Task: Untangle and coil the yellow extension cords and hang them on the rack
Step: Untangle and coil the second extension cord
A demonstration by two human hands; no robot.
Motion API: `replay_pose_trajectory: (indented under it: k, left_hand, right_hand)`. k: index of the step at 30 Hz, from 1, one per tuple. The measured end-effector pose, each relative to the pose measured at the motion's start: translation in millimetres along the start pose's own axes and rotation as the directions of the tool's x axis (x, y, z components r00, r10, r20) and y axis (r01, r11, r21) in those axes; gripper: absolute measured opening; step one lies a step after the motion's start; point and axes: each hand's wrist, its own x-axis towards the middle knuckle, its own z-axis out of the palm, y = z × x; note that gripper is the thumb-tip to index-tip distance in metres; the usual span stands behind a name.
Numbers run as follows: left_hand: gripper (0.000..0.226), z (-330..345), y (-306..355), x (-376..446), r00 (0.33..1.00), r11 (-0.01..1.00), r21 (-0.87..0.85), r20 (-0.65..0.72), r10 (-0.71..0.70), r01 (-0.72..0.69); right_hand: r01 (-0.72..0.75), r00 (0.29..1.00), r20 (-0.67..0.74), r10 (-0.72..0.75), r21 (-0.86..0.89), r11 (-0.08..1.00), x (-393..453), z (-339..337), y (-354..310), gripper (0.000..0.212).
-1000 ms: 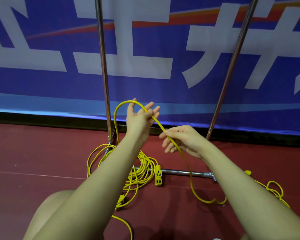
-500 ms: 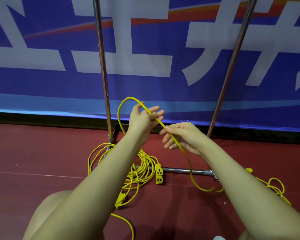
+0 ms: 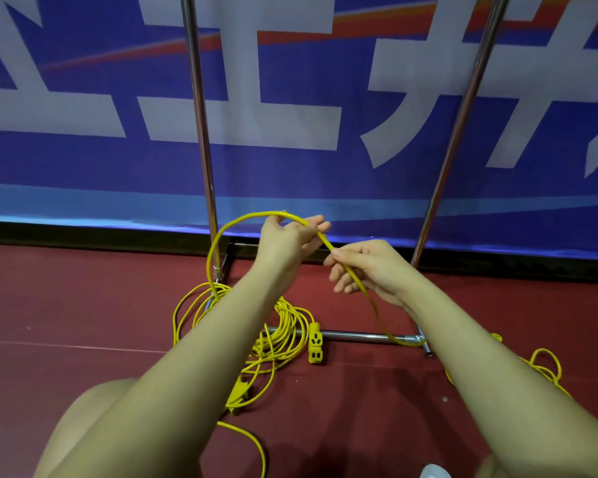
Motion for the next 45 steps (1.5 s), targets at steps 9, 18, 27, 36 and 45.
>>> replay_pose_trajectory:
  k: [9,18,27,36,45]
  left_hand:
    - [0.046,-19,20,16,0.965,0.957,-0.202,-0.204,0.167,-0.208]
    - [0.028,-4,-2,5,0.999,0.999,-0.038,-0.032,0.008,-0.009]
    - [0.021,-16,24,18,0.958,0.944,-0.252,-0.244,0.151,-0.213]
    - [0.010,3,-1,1,0.999,0.999,0.025,-0.026,0.027,-0.027]
    - [0.029,-5,10,10,0.983,0.967,-0.194,-0.110,0.144,-0.163]
  right_hand:
    - [-0.051,0.999,0.006,0.051,-0.051,0.997,-1,-12,12,0.023]
    - [0.001,0.999,-0.043,-0.003,-0.030,1.000,1,-2,5,0.023]
    - [-0.063,0.996,0.058,0.065,-0.033,0.997,-1,-9,10,0.025]
    - [-0.024,1.000,0.000,0.024,0.039,0.999,1,-2,6,0.017]
    - [0.010,0.998,0.069,-0.011,0.013,1.000,3,-9,1,0.019]
